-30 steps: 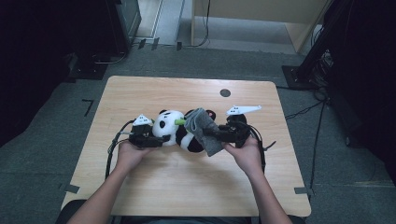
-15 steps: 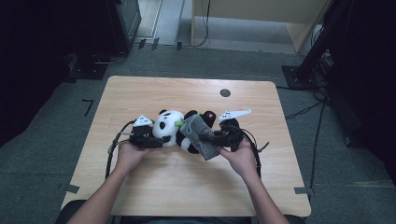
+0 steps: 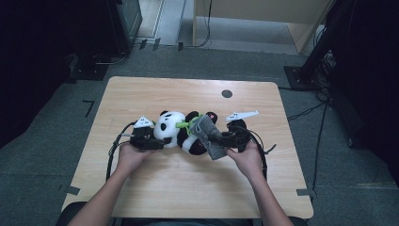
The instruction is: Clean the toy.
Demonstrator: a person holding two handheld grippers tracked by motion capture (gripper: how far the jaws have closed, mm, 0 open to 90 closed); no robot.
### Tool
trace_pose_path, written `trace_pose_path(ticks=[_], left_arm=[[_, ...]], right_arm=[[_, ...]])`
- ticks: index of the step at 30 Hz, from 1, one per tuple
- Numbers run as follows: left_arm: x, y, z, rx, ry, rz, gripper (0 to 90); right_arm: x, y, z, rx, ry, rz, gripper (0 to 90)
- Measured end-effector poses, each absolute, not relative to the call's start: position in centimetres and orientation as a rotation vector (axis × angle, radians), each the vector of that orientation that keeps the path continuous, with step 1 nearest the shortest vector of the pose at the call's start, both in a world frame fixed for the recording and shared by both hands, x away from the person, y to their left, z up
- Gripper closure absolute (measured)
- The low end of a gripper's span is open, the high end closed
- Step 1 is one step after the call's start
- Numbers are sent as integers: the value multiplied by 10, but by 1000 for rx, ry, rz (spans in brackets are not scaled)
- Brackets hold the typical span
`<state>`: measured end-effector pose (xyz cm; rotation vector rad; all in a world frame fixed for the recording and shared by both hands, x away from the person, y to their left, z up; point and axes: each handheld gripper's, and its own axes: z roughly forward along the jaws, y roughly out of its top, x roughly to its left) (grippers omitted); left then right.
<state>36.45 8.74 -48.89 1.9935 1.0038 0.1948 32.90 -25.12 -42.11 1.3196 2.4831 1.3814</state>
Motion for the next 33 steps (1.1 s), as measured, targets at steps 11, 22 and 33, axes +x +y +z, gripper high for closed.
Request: trace_pose_path(ticks=[11, 22, 33], left_arm=[[365, 88, -489, 1985, 1010, 187, 239], [366, 89, -490, 1975, 1015, 178, 239], [365, 87, -489, 1973, 1030, 185, 240]], right_arm=[[340, -263, -444, 1420, 2504, 1302, 764], [336, -281, -407, 1385, 2382, 1387, 764], [316, -231, -378, 1157, 2502, 1451, 763]])
